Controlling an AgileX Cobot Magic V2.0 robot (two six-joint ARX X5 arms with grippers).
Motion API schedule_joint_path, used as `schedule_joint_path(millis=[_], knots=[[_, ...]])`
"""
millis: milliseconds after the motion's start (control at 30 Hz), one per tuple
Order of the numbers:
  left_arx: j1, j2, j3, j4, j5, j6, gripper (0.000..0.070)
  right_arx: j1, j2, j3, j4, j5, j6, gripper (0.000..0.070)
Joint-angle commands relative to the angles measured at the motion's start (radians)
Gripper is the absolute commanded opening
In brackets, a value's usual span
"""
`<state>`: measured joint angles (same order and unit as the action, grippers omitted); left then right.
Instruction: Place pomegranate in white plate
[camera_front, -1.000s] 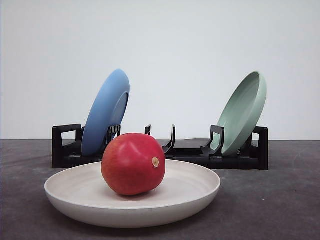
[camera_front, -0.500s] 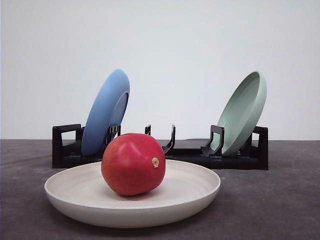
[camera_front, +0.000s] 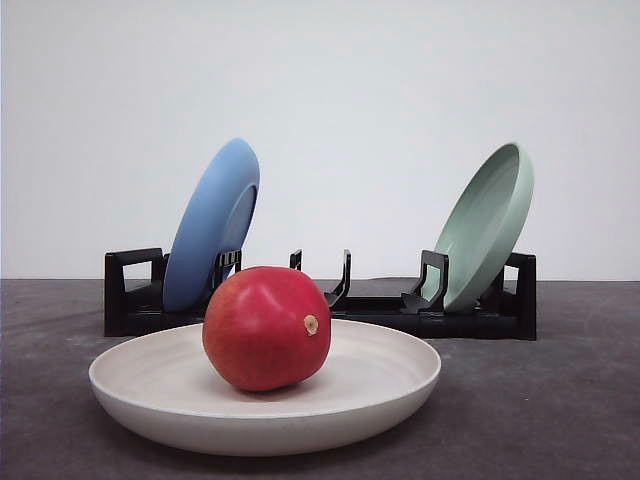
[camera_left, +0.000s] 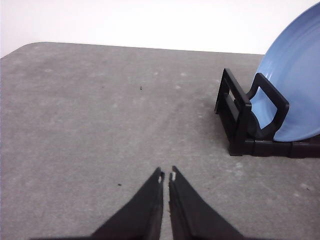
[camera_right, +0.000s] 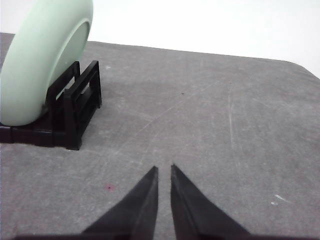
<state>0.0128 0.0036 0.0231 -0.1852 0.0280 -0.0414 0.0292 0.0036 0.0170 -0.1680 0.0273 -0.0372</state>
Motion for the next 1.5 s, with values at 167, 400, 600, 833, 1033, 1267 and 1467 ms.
schedule_joint_path(millis=[167,400,600,833,1033,1267,1467], knots=[[0.001,-0.001,-0.011,-0.001,-0.003,0.010,0.0000,0.000,0.000,-0.006,0.011,0.002,0.011,0.0042],[0.001,-0.001,-0.011,-0.001,-0.003,0.010,0.0000,0.000,0.000,-0.006,0.011,0.002,0.011,0.0042],[0.001,-0.001,-0.011,-0.001,-0.003,0.010,0.0000,0.000,0.000,-0.006,0.011,0.002,0.011,0.0042],[0.001,-0.001,-0.011,-0.001,-0.003,0.010,0.0000,0.000,0.000,-0.006,0.011,0.002,0.011,0.0042],[0.001,-0.001,-0.011,-0.001,-0.003,0.010,0.0000,0.000,0.000,-0.006,0.011,0.002,0.011,0.0042],[0.001,-0.001,-0.011,-0.001,-0.003,0.010,0.0000,0.000,0.000,-0.006,0.011,0.002,0.011,0.0042],[0.001,-0.001,-0.011,-0.001,-0.003,0.010,0.0000,0.000,0.000,-0.006,0.011,0.002,0.011,0.0042]])
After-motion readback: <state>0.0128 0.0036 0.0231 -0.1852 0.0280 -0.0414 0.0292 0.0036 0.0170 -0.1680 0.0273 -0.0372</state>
